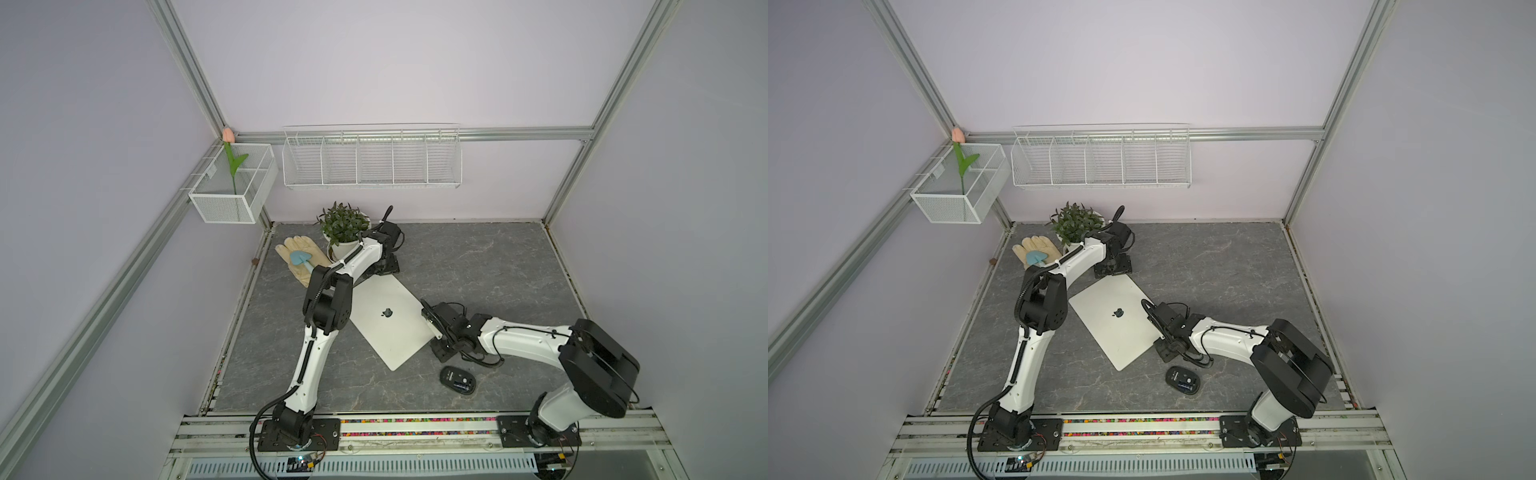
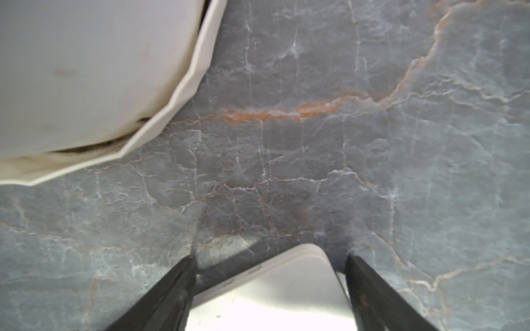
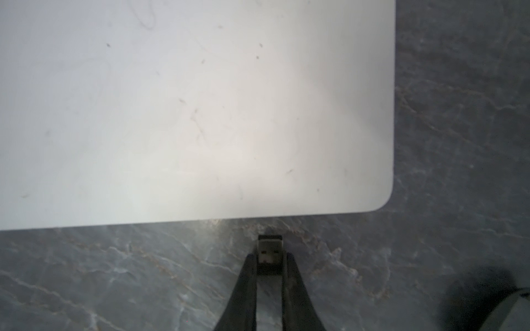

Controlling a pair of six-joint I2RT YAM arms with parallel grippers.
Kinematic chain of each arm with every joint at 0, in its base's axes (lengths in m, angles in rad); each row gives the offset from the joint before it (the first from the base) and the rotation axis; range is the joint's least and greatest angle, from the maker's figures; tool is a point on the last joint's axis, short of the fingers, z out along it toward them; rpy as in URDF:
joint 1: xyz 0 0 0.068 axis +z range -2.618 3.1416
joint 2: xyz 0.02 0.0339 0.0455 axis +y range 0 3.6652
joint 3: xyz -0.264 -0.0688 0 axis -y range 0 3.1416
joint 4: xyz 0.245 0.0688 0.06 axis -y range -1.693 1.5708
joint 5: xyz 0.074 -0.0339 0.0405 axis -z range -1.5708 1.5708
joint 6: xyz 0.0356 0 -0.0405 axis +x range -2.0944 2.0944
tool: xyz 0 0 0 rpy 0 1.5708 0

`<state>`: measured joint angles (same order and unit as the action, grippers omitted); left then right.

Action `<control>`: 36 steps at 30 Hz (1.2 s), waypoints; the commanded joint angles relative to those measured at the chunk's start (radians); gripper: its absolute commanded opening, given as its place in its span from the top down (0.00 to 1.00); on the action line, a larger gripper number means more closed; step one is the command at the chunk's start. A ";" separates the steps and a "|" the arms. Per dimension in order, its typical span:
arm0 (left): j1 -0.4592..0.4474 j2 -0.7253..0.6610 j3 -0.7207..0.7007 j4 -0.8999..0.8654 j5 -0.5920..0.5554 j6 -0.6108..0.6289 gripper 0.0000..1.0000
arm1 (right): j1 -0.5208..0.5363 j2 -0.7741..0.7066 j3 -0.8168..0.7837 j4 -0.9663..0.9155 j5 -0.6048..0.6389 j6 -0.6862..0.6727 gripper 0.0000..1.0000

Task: Insert the wireless mouse receiver into the laptop
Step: Insert the USB plug into the USB port.

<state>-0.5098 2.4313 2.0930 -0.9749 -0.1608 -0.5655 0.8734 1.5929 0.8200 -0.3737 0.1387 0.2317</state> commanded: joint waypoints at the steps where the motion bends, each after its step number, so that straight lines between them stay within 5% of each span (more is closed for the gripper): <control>1: -0.004 0.002 -0.038 -0.097 0.008 0.001 0.17 | 0.003 0.064 0.008 -0.094 0.023 -0.003 0.85; 18: -0.003 -0.003 -0.042 -0.094 0.001 0.006 0.17 | -0.016 0.111 0.050 -0.082 0.046 -0.043 0.86; 36: -0.004 0.002 -0.054 -0.085 0.005 0.030 0.17 | -0.029 0.034 -0.034 0.103 -0.058 -0.188 0.87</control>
<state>-0.5098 2.4256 2.0804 -0.9638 -0.1635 -0.5594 0.8513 1.6077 0.8223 -0.3233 0.1173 0.0872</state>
